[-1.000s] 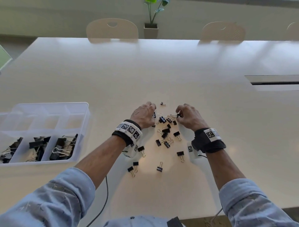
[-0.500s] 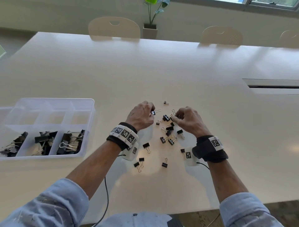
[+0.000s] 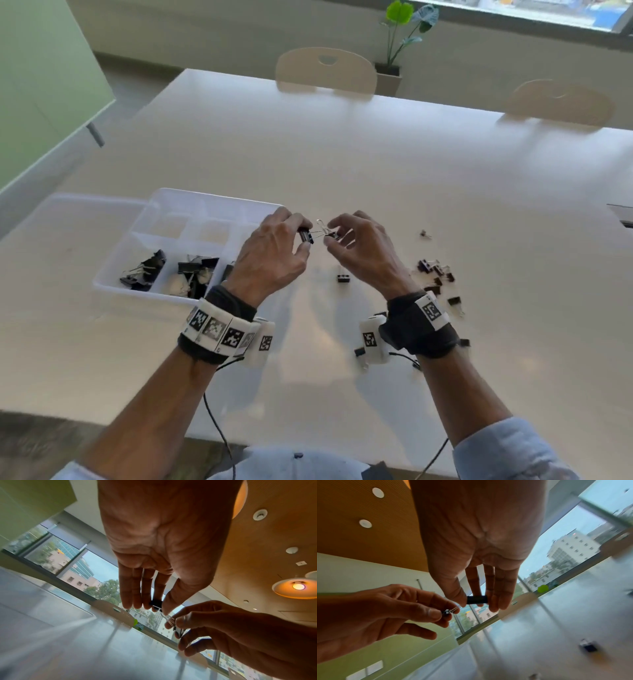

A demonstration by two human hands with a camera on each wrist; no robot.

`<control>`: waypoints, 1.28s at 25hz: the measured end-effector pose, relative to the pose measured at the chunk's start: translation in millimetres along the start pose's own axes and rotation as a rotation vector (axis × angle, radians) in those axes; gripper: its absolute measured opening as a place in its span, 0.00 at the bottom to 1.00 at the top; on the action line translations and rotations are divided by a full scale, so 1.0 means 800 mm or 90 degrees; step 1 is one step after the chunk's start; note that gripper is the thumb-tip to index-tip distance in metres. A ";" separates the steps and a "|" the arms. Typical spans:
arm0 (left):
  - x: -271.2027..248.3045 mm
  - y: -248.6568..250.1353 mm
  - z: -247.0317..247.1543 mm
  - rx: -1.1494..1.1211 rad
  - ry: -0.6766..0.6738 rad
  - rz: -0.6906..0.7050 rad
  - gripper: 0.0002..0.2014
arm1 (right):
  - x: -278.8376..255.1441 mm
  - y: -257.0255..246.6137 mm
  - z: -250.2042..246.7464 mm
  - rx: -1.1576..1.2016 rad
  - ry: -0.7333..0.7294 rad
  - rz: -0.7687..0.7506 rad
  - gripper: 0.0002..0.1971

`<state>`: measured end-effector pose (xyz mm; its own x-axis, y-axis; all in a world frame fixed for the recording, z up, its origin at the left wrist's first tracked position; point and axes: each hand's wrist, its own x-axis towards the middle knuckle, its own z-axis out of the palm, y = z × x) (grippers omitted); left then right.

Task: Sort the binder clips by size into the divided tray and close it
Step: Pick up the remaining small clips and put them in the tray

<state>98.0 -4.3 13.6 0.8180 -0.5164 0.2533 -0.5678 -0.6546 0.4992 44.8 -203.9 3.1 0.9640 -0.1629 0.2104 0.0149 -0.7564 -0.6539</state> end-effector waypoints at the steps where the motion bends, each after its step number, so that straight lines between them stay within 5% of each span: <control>1: -0.011 -0.017 -0.015 0.003 0.018 -0.024 0.16 | 0.007 -0.020 0.020 0.011 -0.014 -0.018 0.14; 10: -0.110 -0.162 -0.129 0.134 0.139 -0.270 0.18 | 0.055 -0.174 0.171 0.002 -0.147 -0.147 0.16; 19: -0.142 -0.230 -0.150 0.214 0.032 -0.396 0.20 | 0.064 -0.248 0.262 -0.058 -0.202 -0.187 0.18; 25: -0.126 -0.211 -0.143 0.190 0.028 -0.357 0.19 | 0.049 -0.212 0.218 -0.049 -0.161 -0.168 0.14; 32: -0.056 -0.110 -0.085 0.137 -0.042 -0.166 0.20 | 0.005 -0.086 0.095 -0.045 0.005 -0.009 0.05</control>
<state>118.1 114.1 14.7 0.9344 -0.3468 0.0819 -0.3527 -0.8671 0.3519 68.1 -104.5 -6.2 0.9617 -0.1563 0.2251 0.0095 -0.8019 -0.5973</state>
